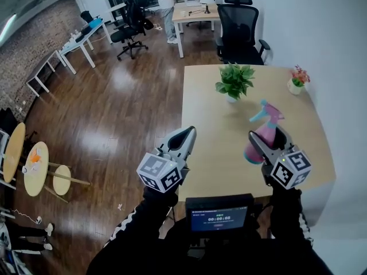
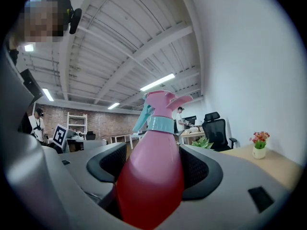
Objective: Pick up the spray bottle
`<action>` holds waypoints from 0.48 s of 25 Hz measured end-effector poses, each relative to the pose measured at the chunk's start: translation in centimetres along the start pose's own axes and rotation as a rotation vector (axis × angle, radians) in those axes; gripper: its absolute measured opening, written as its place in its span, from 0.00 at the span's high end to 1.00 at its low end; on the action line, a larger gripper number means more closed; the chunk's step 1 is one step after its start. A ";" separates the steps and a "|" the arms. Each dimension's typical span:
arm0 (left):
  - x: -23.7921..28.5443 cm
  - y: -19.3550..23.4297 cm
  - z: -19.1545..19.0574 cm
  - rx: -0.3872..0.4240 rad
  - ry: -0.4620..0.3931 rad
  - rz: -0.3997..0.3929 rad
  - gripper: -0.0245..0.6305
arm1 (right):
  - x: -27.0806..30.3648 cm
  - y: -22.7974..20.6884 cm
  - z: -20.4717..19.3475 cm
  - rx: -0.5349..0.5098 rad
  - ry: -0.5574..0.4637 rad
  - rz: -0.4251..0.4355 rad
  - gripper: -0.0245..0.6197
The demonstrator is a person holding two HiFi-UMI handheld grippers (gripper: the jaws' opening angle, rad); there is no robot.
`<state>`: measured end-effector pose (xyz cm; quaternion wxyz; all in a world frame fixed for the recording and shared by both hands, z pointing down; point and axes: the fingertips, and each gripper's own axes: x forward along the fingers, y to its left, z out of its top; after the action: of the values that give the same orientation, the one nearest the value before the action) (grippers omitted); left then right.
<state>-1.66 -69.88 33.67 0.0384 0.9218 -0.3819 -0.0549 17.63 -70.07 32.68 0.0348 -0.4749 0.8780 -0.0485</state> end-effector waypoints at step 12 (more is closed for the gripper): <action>-0.8 0.2 0.3 -0.001 0.005 -0.002 0.96 | -0.5 1.2 0.5 -0.039 -0.002 -0.021 0.45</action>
<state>-2.41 -69.50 33.49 0.0395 0.9224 -0.3807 -0.0529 16.96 -68.97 32.01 0.0258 -0.4850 0.8736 -0.0312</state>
